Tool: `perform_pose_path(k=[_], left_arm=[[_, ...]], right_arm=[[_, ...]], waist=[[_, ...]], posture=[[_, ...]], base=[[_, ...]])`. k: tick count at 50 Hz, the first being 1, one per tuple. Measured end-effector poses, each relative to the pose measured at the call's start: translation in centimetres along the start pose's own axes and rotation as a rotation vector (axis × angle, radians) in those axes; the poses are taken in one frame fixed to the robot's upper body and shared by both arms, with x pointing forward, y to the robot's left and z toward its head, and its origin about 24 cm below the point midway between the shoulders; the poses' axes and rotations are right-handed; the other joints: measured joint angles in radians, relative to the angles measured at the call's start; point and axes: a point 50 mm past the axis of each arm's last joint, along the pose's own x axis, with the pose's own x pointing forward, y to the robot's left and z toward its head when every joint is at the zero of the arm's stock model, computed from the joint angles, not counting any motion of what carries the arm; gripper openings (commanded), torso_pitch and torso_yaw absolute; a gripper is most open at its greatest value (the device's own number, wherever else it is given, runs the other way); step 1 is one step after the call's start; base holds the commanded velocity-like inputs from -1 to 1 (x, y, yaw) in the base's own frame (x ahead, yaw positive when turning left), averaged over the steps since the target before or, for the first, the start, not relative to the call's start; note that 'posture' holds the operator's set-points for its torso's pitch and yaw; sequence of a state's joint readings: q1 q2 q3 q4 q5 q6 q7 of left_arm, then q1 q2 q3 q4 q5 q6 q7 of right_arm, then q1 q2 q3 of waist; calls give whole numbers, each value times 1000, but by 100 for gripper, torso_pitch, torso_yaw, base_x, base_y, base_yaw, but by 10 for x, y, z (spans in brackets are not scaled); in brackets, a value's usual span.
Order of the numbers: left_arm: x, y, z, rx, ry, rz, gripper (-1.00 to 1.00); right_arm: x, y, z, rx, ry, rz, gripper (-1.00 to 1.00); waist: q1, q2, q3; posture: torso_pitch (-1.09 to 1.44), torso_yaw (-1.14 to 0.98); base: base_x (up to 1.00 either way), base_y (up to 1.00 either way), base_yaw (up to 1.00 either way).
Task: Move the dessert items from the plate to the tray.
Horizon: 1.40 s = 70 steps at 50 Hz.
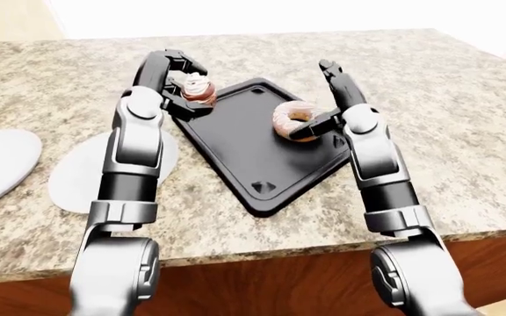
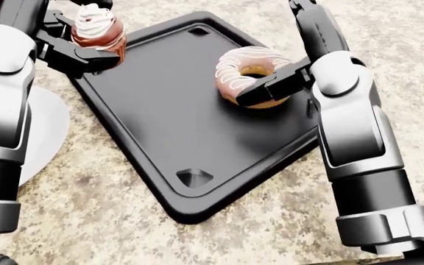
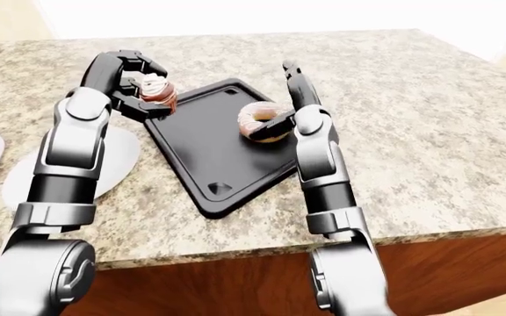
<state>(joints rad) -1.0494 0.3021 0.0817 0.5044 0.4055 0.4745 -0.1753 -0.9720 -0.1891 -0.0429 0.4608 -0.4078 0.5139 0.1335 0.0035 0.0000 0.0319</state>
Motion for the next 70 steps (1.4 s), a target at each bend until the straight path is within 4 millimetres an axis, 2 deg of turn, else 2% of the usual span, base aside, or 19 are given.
perform_pose_path(k=[7, 13, 18, 29, 40, 41, 42, 43, 44, 45, 46, 65, 70], left_arm=[[0, -2, 2, 3, -3, 0, -44], [-2, -9, 14, 9, -22, -19, -43], [-2, -17, 19, 17, -29, -30, -42], [3, -53, 3, 73, 18, -86, -40], [4, -56, 6, 79, 4, -83, -37], [4, -56, 6, 81, 2, -83, -32], [4, -56, 6, 83, 1, -83, -4], [4, -57, 5, 86, 1, -85, 5], [3, -57, 5, 88, 0, -87, 50], [3, -58, 5, 90, 0, -89, 63], [3, -58, 5, 92, 0, -92, 100], [3, -54, 7, 93, -5, -80, 100], [-7, -24, 19, 30, -42, -52, 100]], right_arm=[[-1, -2, 3, 34, -2, 1, 100], [-3, -24, 18, 155, -41, -65, 100], [-5, -31, 25, 199, -70, -94, 100], [-7, -36, 28, 250, -84, -117, 100], [-7, -34, 27, 247, -79, -112, 100], [-7, -34, 27, 247, -80, -112, 100], [-7, -34, 27, 247, -82, -112, 100], [-7, -35, 27, 246, -83, -112, 100], [-8, -35, 27, 246, -84, -113, 100], [-8, -35, 27, 248, -84, -112, 100], [-8, -35, 28, 248, -85, -112, 100], [-7, -35, 27, 250, -82, -109, 100], [-11, -42, 31, 270, -102, -119, 100]], waist=[[0, 0, 1], [3, -3, 3], [2, -6, -1], [3, -15, 3], [4, -16, 3], [5, -16, 2], [4, -16, 2], [5, -16, 2], [5, -16, 2], [5, -16, 2], [5, -16, 2], [6, -17, 2], [2, -15, 11]], posture=[[0, 0], [0, 0], [0, 0], [0, 0], [0, 0], [0, 0], [0, 0], [0, 0], [0, 0], [0, 0], [0, 0], [0, 0], [0, 0]], base=[[0, 0, 0], [0, 0, 0], [0, 0, 0], [0, 0, 0], [0, 0, 0], [0, 0, 0], [0, 0, 0], [0, 0, 0], [0, 0, 0], [0, 0, 0], [0, 0, 0], [0, 0, 0], [0, 0, 0]])
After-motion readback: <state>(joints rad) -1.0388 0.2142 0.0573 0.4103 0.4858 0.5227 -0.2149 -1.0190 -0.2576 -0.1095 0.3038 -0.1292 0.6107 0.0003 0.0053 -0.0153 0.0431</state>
